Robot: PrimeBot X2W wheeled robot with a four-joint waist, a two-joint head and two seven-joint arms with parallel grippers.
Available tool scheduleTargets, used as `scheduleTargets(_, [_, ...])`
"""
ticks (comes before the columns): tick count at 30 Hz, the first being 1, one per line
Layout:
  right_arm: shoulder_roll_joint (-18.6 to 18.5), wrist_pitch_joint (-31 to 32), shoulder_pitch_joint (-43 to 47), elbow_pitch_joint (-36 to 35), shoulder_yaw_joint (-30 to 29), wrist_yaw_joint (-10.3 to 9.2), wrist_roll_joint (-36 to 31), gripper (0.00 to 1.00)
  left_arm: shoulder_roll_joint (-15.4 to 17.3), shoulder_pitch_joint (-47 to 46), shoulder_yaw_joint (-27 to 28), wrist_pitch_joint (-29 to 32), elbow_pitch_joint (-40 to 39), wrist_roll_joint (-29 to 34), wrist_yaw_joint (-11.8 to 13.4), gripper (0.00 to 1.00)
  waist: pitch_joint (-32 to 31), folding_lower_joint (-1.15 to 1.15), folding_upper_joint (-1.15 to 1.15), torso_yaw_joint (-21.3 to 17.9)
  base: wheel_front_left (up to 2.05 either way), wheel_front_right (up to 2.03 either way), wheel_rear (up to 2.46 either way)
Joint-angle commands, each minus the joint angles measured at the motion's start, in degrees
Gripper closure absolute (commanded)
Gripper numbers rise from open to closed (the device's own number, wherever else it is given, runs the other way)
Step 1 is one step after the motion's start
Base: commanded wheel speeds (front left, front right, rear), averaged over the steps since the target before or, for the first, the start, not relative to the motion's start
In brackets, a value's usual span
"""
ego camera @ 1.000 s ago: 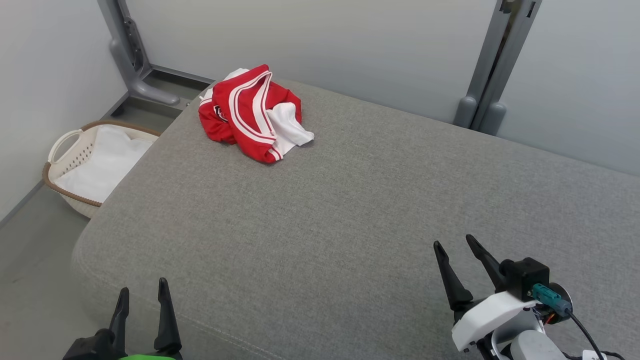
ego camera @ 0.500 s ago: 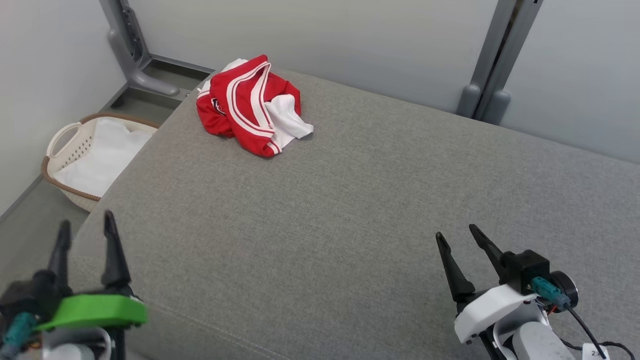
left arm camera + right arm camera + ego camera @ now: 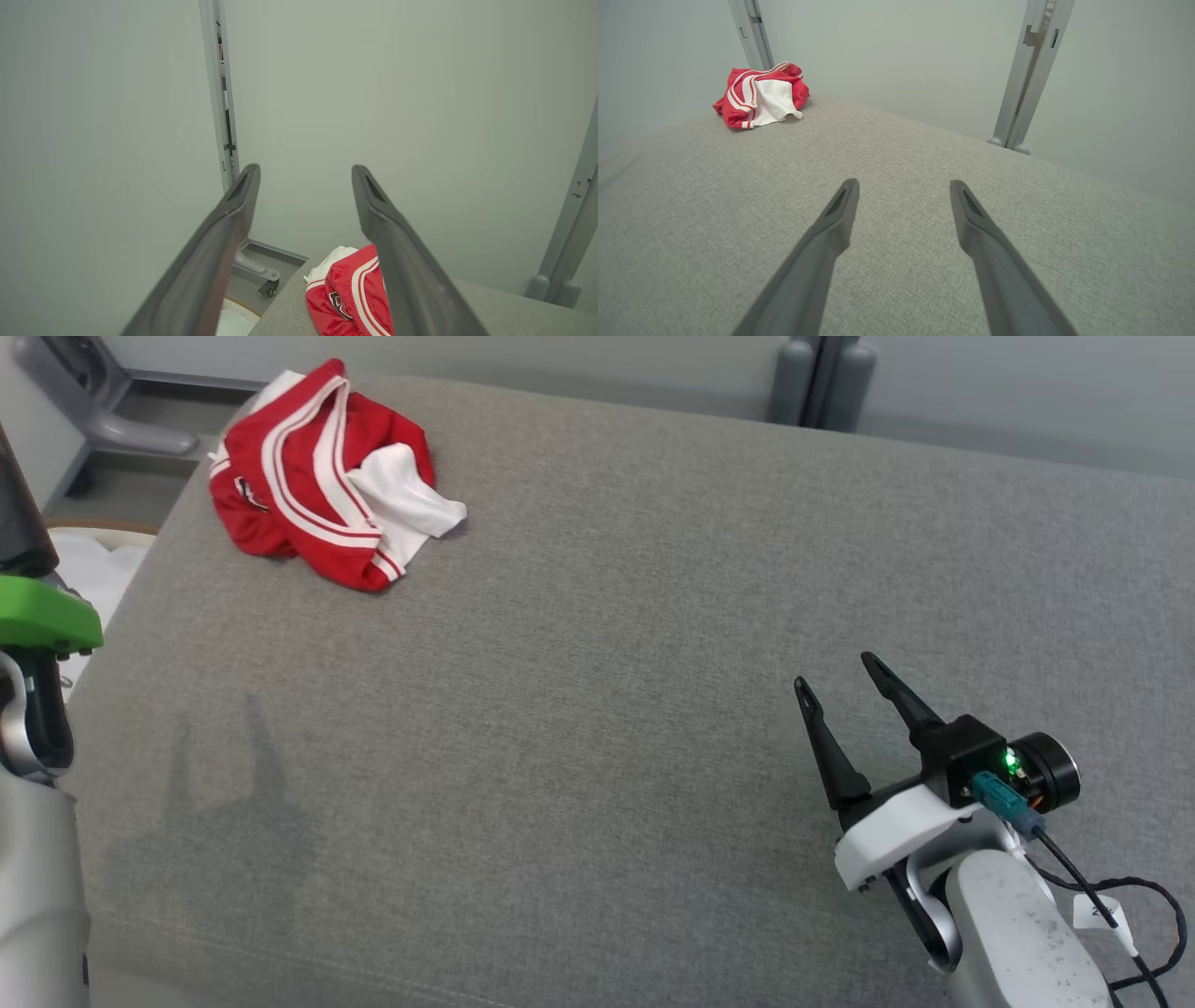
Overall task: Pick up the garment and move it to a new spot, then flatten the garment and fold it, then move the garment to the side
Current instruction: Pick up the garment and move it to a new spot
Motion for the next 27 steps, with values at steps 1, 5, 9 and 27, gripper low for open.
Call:
scheduleTargets(1, [-0.3, 0.3, -1.1, -0.8, 0.0, -0.07, -0.4, 0.00, 0.3, -1.8, -0.7, 0.3, 2.4, -0.5, -0.4, 0.00, 7.2, 0.00, 0.00, -6.6, 0.00, 0.00, 0.00])
scheduleTargets(5, [-0.3, 1.4, -2.4, -3.0, 0.2, -0.06, -1.2, 0.00, 0.1, -7.4, -2.5, 1.1, 11.6, -1.4, -0.9, 0.00, 10.4, 0.00, 0.00, -8.4, 0.00, 0.00, 0.00])
scheduleTargets(9, [-0.3, 2.2, -3.0, -5.1, -0.5, -0.06, -2.1, 0.00, -0.4, -11.1, -5.0, 2.2, 19.0, -1.8, -1.2, 0.00, 13.5, 0.00, 0.00, -9.3, 0.00, 0.00, 0.00])
scheduleTargets(27, [-0.4, 3.2, -4.2, -9.4, -3.2, -0.07, -4.2, 0.00, -0.5, -19.9, -13.4, 6.5, 38.8, -3.5, 0.2, 0.00, 21.7, 0.00, 0.00, -10.3, 0.00, 0.00, 0.00])
